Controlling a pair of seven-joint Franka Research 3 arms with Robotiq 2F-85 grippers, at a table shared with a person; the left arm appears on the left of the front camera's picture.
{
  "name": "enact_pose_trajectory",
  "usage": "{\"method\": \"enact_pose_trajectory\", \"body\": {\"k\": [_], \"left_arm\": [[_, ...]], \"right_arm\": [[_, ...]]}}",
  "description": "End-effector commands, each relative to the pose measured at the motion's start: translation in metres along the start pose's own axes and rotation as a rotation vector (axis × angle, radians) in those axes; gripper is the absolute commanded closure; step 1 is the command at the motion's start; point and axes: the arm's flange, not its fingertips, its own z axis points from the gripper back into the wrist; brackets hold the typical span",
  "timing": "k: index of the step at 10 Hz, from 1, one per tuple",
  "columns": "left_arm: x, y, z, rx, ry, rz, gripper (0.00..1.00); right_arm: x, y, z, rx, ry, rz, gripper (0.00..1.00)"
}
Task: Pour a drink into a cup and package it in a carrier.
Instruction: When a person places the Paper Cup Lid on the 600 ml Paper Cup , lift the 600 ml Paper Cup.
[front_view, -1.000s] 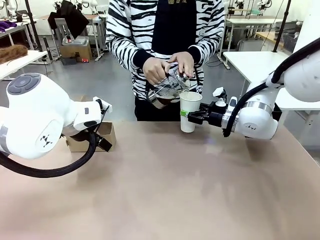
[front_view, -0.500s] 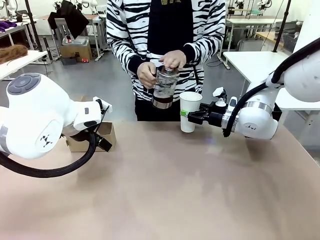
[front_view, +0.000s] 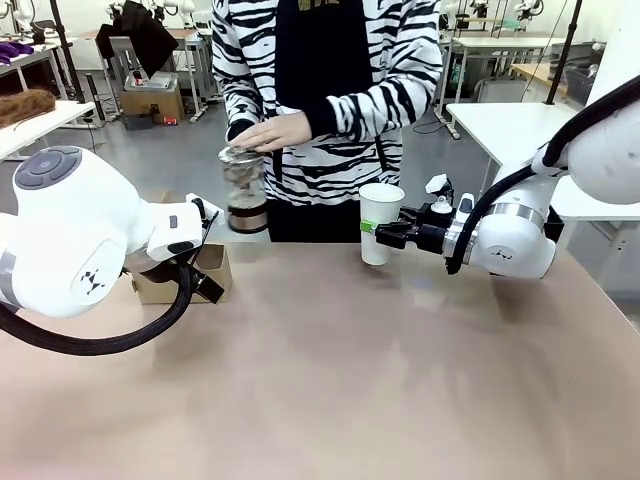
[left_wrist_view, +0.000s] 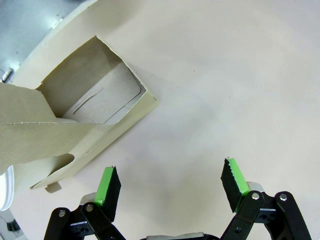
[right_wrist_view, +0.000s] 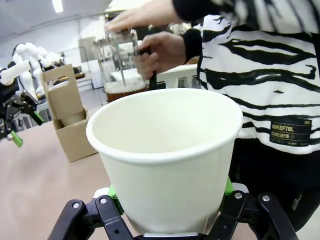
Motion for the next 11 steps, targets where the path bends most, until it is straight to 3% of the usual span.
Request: {"method": "enact_pose_trajectory", "body": {"k": [1, 11], "left_arm": [[-0.0001, 0.0, 0.0005, -0.002, -0.002, 0.0, 0.0], [-0.0001, 0.0, 0.0005, -0.002, -0.002, 0.0, 0.0]], "right_arm": [[0.0041, 0.0019, 0.0015, -0.003, -0.008, 0.003, 0.2], [0.0041, 0.0019, 0.0015, -0.003, -0.008, 0.003, 0.2]]}}
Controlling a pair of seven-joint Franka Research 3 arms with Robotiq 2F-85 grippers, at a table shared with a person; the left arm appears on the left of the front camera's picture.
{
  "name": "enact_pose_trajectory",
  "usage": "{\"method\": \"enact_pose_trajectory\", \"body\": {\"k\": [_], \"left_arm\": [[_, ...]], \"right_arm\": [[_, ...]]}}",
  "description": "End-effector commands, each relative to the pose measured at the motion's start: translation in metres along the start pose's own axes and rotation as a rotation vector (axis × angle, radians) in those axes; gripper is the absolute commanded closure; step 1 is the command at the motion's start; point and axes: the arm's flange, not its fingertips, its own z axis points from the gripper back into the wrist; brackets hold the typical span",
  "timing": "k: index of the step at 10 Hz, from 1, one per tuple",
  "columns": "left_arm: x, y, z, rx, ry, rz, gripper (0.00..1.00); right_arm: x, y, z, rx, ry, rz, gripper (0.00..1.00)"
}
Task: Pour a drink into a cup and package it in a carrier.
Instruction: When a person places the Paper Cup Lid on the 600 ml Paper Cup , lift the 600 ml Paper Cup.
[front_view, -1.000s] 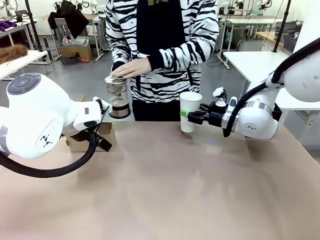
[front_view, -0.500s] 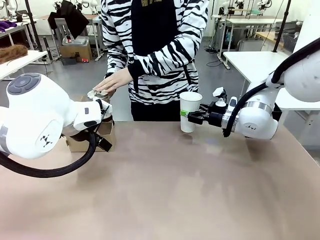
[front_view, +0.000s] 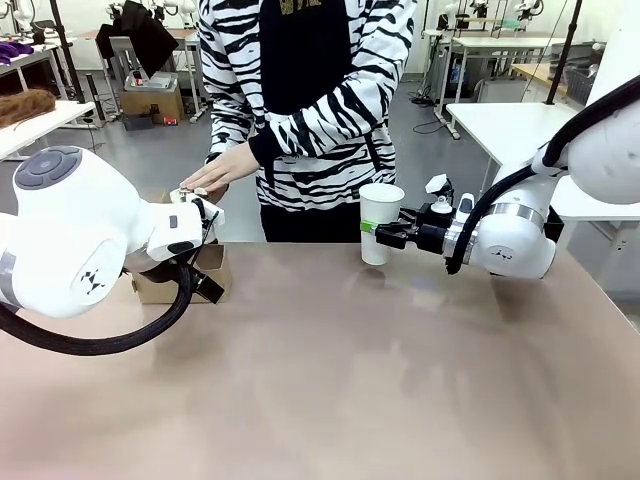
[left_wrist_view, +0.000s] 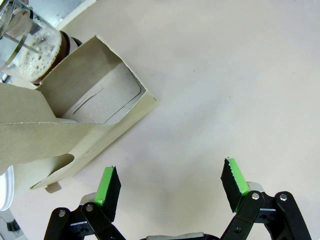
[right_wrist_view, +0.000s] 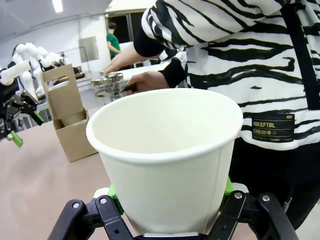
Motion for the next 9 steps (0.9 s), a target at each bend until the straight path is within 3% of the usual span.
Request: {"method": "enact_pose_trajectory", "body": {"k": [1, 9], "left_arm": [[-0.0001, 0.0, 0.0005, -0.002, -0.002, 0.0, 0.0], [-0.0001, 0.0, 0.0005, -0.002, -0.002, 0.0, 0.0]], "right_arm": [[0.0041, 0.0019, 0.0014, -0.003, -0.008, 0.003, 0.2], [0.0041, 0.0019, 0.0014, -0.003, -0.008, 0.003, 0.2]]}}
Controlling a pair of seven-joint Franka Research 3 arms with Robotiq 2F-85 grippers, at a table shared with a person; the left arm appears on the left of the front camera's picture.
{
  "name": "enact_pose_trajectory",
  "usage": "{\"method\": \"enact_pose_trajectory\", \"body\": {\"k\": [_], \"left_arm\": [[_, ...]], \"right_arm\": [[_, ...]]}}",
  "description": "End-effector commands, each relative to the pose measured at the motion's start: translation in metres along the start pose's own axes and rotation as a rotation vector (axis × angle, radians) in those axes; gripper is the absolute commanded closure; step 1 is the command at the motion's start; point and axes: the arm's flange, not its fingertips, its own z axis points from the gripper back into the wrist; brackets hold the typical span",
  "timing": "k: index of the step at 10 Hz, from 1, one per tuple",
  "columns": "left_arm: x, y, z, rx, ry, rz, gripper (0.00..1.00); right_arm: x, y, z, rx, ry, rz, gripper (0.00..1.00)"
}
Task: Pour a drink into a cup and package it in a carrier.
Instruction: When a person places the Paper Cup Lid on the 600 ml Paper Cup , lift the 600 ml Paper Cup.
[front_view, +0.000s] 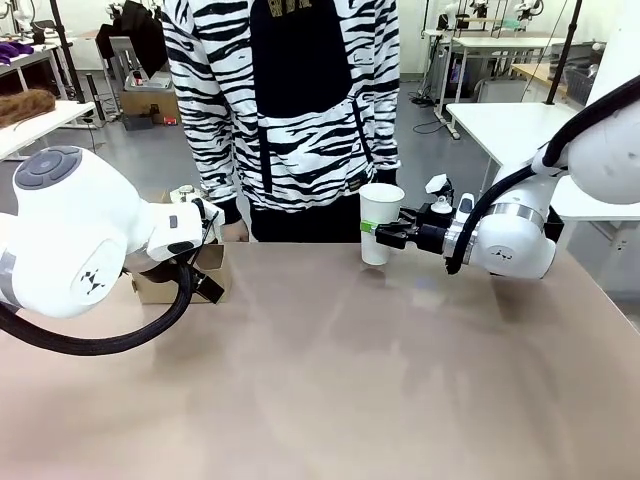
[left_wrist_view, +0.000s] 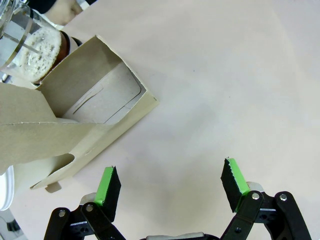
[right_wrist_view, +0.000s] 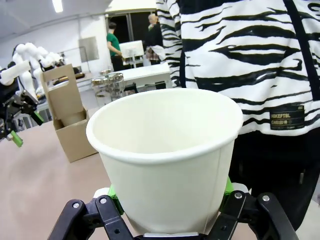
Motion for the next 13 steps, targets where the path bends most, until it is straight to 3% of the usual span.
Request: {"method": "enact_pose_trajectory", "body": {"k": [1, 13], "left_arm": [[-0.0001, 0.0, 0.0005, -0.002, -0.002, 0.0, 0.0], [-0.0001, 0.0, 0.0005, -0.002, -0.002, 0.0, 0.0]], "right_arm": [[0.0041, 0.0019, 0.0014, -0.003, -0.008, 0.003, 0.2], [0.0041, 0.0019, 0.0014, -0.003, -0.008, 0.003, 0.2]]}}
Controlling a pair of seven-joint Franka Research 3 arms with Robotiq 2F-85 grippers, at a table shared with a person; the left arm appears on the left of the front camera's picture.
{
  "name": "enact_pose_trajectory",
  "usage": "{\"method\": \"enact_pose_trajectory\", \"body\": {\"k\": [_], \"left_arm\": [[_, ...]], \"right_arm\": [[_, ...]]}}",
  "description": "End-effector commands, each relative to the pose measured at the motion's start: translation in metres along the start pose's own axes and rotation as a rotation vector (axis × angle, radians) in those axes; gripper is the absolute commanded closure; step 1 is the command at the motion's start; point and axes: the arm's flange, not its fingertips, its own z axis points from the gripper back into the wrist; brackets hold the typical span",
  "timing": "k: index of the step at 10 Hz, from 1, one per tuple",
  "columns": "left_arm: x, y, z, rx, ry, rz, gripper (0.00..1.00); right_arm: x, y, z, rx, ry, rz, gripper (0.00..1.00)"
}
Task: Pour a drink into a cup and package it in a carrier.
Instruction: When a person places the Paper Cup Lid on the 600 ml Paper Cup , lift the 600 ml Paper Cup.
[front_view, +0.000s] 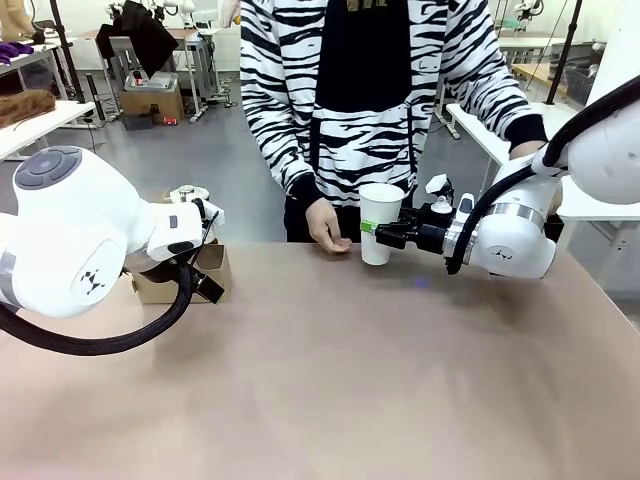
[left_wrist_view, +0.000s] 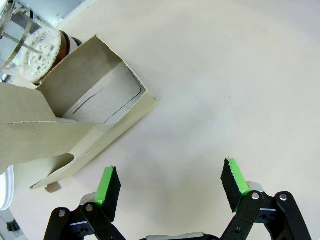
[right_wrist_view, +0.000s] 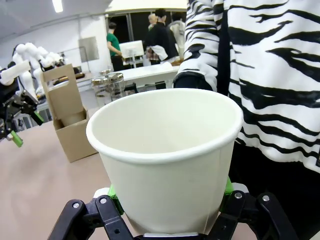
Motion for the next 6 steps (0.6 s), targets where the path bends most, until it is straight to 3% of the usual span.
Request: {"method": "enact_pose_trajectory", "body": {"k": [1, 6], "left_arm": [[-0.0001, 0.0, 0.0005, -0.002, -0.002, 0.0, 0.0], [-0.0001, 0.0, 0.0005, -0.002, -0.002, 0.0, 0.0]], "right_arm": [[0.0042, 0.0019, 0.0014, -0.003, -0.008, 0.003, 0.2], [0.0042, 0.0019, 0.0014, -0.003, -0.008, 0.003, 0.2]]}}
